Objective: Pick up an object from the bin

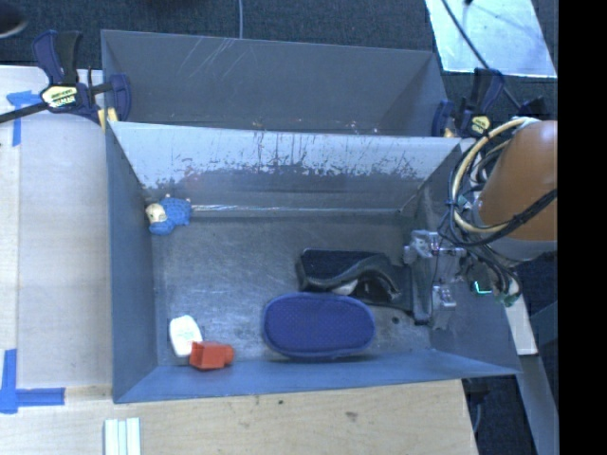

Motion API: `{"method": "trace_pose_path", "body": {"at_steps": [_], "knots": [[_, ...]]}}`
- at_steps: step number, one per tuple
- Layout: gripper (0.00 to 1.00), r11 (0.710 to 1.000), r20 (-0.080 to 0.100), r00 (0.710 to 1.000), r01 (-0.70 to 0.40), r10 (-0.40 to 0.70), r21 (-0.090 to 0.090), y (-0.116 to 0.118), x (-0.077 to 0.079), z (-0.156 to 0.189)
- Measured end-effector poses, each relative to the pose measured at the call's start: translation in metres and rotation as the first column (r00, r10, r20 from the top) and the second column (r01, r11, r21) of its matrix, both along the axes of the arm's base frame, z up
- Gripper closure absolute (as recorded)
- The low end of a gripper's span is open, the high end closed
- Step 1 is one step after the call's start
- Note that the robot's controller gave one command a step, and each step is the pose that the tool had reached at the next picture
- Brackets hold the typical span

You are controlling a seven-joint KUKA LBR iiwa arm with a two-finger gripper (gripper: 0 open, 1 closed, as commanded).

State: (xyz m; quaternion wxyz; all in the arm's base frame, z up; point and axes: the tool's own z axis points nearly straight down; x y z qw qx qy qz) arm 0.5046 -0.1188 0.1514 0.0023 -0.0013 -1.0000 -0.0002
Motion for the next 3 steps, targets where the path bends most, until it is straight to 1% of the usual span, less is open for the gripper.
{"method": "trace_pose_path", "body": {"at_steps": [1, 2, 3], "knots": [[0.0, 0.999, 0.027, 0.999, -0.031, 0.032, -0.006, 0.061, 0.047, -0.068], [0.0, 1.0, 0.032, 0.999, -0.019, 0.019, -0.008, 0.088, 0.047, -0.07], [1.0, 1.0, 0.045, 0.999, -0.021, 0.021, -0.008, 0.088, 0.05, -0.067]]}}
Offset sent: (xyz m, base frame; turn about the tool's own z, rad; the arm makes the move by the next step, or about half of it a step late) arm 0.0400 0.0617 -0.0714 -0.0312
